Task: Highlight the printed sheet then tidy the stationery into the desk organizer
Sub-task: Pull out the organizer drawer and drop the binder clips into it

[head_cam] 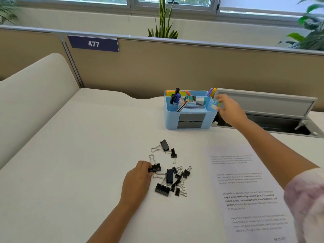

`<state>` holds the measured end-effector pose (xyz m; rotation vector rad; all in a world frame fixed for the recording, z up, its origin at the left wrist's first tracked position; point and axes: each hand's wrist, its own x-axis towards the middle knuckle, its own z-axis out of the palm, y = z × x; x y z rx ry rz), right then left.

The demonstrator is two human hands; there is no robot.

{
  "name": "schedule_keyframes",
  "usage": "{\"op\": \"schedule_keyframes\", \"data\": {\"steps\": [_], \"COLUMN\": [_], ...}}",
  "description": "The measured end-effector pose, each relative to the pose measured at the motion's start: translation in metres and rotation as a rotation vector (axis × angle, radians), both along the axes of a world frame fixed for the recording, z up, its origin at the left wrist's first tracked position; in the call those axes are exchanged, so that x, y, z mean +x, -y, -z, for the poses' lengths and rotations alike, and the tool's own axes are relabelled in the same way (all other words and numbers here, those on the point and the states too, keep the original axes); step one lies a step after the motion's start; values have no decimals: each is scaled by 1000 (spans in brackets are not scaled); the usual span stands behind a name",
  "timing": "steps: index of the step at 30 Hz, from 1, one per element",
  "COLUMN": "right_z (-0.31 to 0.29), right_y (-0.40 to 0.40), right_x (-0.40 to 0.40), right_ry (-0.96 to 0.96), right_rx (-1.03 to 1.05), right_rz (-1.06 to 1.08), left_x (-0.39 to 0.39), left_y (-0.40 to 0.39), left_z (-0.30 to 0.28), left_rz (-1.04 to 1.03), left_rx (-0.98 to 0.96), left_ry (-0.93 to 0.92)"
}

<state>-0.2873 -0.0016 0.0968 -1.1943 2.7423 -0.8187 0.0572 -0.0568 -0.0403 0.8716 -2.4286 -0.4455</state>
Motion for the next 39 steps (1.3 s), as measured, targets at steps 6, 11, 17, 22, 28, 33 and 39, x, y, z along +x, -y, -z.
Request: {"op": "schedule_keyframes", "data": {"steps": [6, 11, 17, 22, 28, 33, 39], "right_z": [4, 16, 63, 102, 91, 74, 64], "right_y": [9, 1, -30, -47, -33, -1, 28], "right_x": [-2, 17, 74, 99, 99, 90, 87], "right_ry": [85, 81, 147, 218, 510, 1423, 1669], "right_rx": [-11, -91, -17, 86, -175, -579, -691], "right_rz": [-8, -20, -249, -321, -110, 350, 418], "left_x": [0, 0, 0, -1, 0, -1, -1], "left_y": [0, 1, 1, 2, 1, 1, 1], "left_z": [-1, -1, -1, -1, 0, -2, -2], "left_rz": [2, 17, 23, 24, 18, 15, 6], "left_rx": [-4, -12, -20, -19, -36, -27, -26], "left_ry": [-6, -18, -33, -32, -24, -22, -18]}}
